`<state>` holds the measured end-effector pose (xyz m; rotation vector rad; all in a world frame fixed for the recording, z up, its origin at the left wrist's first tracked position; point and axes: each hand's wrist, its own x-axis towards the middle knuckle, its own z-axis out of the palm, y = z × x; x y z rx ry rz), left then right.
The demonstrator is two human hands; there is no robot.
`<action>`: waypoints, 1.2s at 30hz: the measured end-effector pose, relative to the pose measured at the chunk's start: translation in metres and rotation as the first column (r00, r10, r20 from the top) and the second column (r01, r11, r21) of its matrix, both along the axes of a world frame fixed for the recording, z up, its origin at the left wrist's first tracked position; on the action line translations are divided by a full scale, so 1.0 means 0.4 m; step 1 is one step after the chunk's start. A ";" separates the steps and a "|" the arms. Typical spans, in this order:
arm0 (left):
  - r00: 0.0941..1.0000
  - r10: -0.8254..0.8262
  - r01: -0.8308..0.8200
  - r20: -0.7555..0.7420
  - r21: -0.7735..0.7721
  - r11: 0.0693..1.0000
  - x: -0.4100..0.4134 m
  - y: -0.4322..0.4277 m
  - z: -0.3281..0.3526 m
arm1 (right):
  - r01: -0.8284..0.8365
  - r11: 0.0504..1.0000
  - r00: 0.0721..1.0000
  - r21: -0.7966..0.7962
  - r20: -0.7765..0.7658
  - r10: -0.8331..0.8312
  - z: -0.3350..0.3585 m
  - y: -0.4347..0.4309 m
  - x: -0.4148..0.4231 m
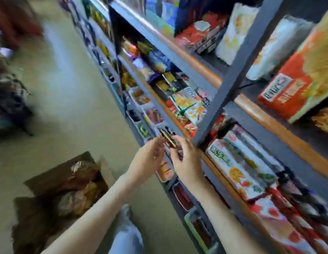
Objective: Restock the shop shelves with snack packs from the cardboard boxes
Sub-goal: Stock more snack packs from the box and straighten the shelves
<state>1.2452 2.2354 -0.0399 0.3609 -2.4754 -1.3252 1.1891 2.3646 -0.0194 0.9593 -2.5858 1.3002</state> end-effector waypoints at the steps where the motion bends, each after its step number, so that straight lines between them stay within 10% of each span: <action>1: 0.994 0.079 -0.081 0.070 0.038 0.996 0.029 -0.053 -0.036 | -0.056 0.998 0.997 0.039 0.051 0.054 -0.032 -0.057 0.002; 12: 0.630 0.522 -0.669 0.575 0.059 0.741 0.365 -0.649 -0.450 | -0.557 0.754 0.800 0.348 0.468 0.375 -0.407 -0.741 0.034; 19: 0.356 0.430 -0.749 0.830 -0.022 0.662 0.548 -0.869 -0.720 | -0.673 0.511 0.712 0.535 0.656 0.250 -0.714 -0.996 0.077; 31: 0.284 0.321 -0.829 0.903 0.064 0.555 0.528 -0.851 -1.417 | -0.672 -0.096 0.504 0.734 0.549 0.667 -1.509 -1.186 0.207; 36: 0.309 0.372 -0.840 0.875 0.068 0.538 0.499 -0.811 -1.538 | -0.625 -0.077 0.438 0.776 0.430 0.790 -1.648 -1.202 0.233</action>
